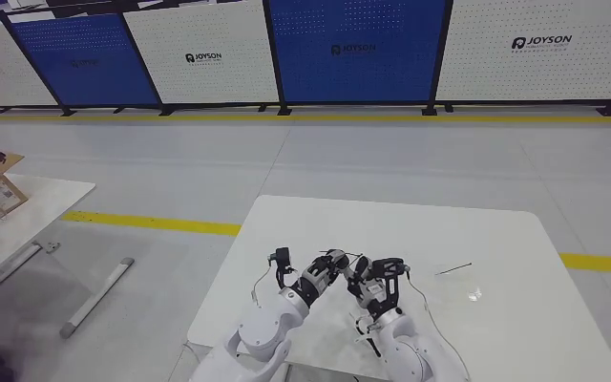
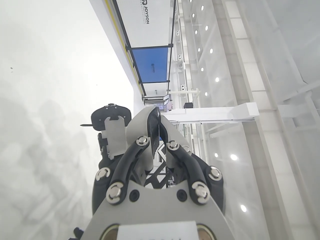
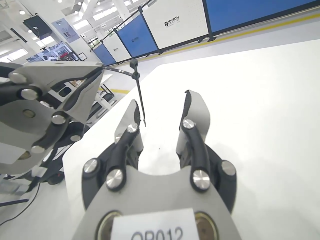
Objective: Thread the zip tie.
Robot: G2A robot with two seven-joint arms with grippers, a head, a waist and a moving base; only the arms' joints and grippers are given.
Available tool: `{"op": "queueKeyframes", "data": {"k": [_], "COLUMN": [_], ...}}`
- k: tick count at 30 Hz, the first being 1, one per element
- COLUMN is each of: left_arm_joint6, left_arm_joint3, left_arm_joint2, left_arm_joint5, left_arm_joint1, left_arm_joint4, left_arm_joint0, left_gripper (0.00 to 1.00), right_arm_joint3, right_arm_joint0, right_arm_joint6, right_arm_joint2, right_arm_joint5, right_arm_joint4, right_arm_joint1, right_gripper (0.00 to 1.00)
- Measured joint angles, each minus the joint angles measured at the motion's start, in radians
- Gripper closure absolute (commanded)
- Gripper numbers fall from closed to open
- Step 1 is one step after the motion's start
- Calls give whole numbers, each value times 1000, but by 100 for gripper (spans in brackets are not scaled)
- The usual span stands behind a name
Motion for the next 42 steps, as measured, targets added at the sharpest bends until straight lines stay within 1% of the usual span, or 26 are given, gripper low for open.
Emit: {"op": "queueKeyframes", "data": {"k": [2,3,4,5,15,23,28,36,42], "left_arm_joint6": [-1,-1,-1,-1,-2,-18,-26,-33,-45], "left_arm_joint3": [-1,-1,-1,-1,-3,-25,-35,-40,-48], "left_arm_joint2": [-1,-1,-1,-1,-1,-5,-8,-13,-15], "left_arm_joint5": [-1,-1,-1,-1,-5,-41,-46,-52,-59], "left_arm_joint1": [0,0,0,1,1,2,4,5,7], "left_arm_joint4": [-1,-1,-2,-2,-6,-18,-21,-31,-36], "left_arm_joint0": [0,1,1,1,0,14,20,24,28], "left_gripper": [100,100,100,100,100,100,100,100,100], "right_arm_joint3": [1,2,3,4,7,20,25,28,41], "right_arm_joint0": [1,1,2,2,3,11,14,15,17], "right_arm_joint6": [0,0,0,0,-1,12,12,14,8], "right_arm_joint2": [-1,-1,-1,-1,-1,-6,-9,-8,-4], "right_arm_joint5": [1,1,1,1,-4,-17,-20,-19,-35], "right_arm_joint4": [0,0,0,0,-1,-5,-9,-11,-9], "right_arm_joint1": [-1,-1,-1,-1,-2,-3,-4,-4,-3], "right_gripper": [90,95,96,100,100,100,100,100,100]}}
